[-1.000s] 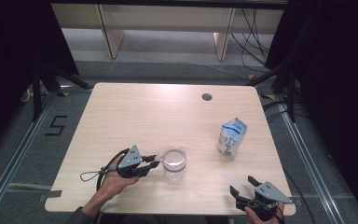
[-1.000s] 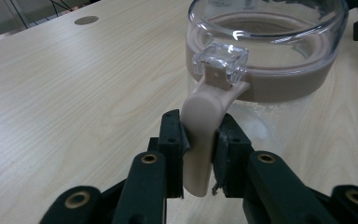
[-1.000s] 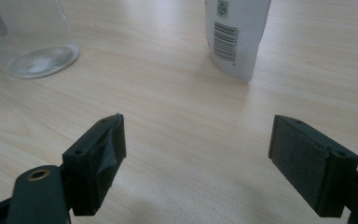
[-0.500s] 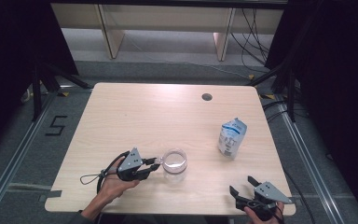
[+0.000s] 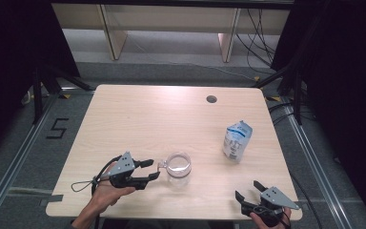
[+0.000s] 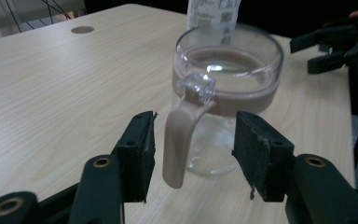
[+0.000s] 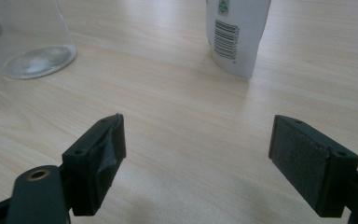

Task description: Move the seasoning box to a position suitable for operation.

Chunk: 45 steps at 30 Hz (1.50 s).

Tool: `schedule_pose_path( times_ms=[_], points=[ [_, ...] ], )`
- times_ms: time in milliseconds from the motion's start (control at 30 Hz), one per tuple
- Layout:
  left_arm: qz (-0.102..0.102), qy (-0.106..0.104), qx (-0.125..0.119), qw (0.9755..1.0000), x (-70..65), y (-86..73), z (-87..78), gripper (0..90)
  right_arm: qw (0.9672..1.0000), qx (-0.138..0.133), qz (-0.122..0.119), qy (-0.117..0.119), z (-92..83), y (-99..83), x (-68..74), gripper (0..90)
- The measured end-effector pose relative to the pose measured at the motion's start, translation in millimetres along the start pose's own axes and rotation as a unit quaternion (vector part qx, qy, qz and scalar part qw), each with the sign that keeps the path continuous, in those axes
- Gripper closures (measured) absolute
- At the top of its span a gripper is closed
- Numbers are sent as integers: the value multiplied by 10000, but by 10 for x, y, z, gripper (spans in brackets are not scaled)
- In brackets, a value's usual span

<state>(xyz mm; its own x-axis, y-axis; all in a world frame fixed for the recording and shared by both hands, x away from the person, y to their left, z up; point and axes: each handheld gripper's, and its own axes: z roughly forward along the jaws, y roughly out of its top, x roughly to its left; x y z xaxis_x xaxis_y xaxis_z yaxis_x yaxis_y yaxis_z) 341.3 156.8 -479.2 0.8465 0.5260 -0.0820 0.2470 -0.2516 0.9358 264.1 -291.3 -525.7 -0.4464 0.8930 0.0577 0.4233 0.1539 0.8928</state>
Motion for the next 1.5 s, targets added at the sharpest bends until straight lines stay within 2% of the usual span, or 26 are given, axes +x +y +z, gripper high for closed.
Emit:
schedule_pose_path(
  times_ms=[133, 167, 200, 267, 300, 333, 433, 500, 600, 633, 667, 700, 733, 767, 833, 867, 900, 933, 1133, 1200, 1300, 1333, 1400, 1500],
  points=[
    [-257, 5, -293, 9992, 25, 69, -84, 530, 10000, 34, 51, -11, -25, -19, 5, 197],
    [-294, -24, -360, 9989, 30, 93, -102, 542, 9999, 38, 163, -25, -27, -27, 23, 197],
    [-372, -44, -435, 9984, 24, 115, -115, 558, 10000, 34, 80, -32, -29, -29, 3, 197],
    [-300, -79, -507, 9982, 14, 172, -136, 604, 9999, 81, 138, -23, -42, -33, 2, 197],
    [-295, -113, -522, 9981, 7, 187, -132, 620, 10000, 25, 77, -42, -37, -38, -8, 197],
    [-280, -149, -543, 9980, -5, 203, -126, 638, 9999, -35, -82, -80, -42, -39, -26, 199],
    [-204, -162, -514, 9983, -31, 241, -104, 666, 10000, 5, 58, 4, -48, -42, -12, 199],
    [-222, -205, -609, 9977, -33, 258, -69, 684, 10000, -4, 44, -33, -55, -44, -15, 199],
    [-182, -148, -560, 9982, -25, 294, -53, 714, 10000, -13, 50, -22, -54, -46, -13, 200],
    [-180, -139, -567, 9981, -19, 306, -46, 728, 9998, 25, 166, -58, -62, -50, 7, 200],
    [-160, -130, -571, 9982, -12, 312, -42, 739, 10000, -12, 53, -58, -57, -50, -9, 200],
    [-186, -153, -660, 9975, -4, 315, -22, 748, 10000, -19, 49, -38, -55, -51, -12, 200],
    [-187, -103, -595, 9980, -1, 325, -21, 759, 10000, -57, -31, -73, -55, -53, -26, 200],
    [-181, -111, -592, 9980, -1, 329, -11, 775, 9999, 19, 129, -70, -64, -57, -12, 200],
    [-130, -137, -581, 9981, -9, 336, 25, 784, 9999, 9, 79, -81, -61, -60, -20, 200],
    [-130, -144, -591, 9981, -13, 335, 39, 788, 9995, 92, 299, -93, -77, -63, 10, 200],
    [-102, -117, -534, 9985, -17, 338, 45, 790, 9999, 21, 101, -75, -63, -64, -25, 201],
    [-116, -134, -566, 9982, -19, 336, 63, 791, 10000, 2, 58, -60, -60, -64, -35, 200],
    [-104, -139, -515, 9985, -27, 351, 89, 797, 10000, 9, 70, -58, -57, -65, -37, 201],
    [-105, -182, -576, 9981, -23, 348, 95, 798, 9999, 9, 78, -65, -55, -64, -38, 201],
    [-92, -118, -511, 9986, -19, 347, 74, 798, 10000, -10, 32, -75, -43, -61, -44, 201],
    [-112, -103, -510, 9986, -21, 345, 71, 799, 9998, 36, 190, -81, -46, -63, -13, 201],
    [-108, -101, -506, 9986, -22, 344, 67, 799, 10000, 8, 67, -25, -34, -57, -30, 201],
    [-105, -114, -488, 9987, -28, 343, 70, 799, 10000, 34, 34, -49, -30, -57, -30, 201]
  ],
)
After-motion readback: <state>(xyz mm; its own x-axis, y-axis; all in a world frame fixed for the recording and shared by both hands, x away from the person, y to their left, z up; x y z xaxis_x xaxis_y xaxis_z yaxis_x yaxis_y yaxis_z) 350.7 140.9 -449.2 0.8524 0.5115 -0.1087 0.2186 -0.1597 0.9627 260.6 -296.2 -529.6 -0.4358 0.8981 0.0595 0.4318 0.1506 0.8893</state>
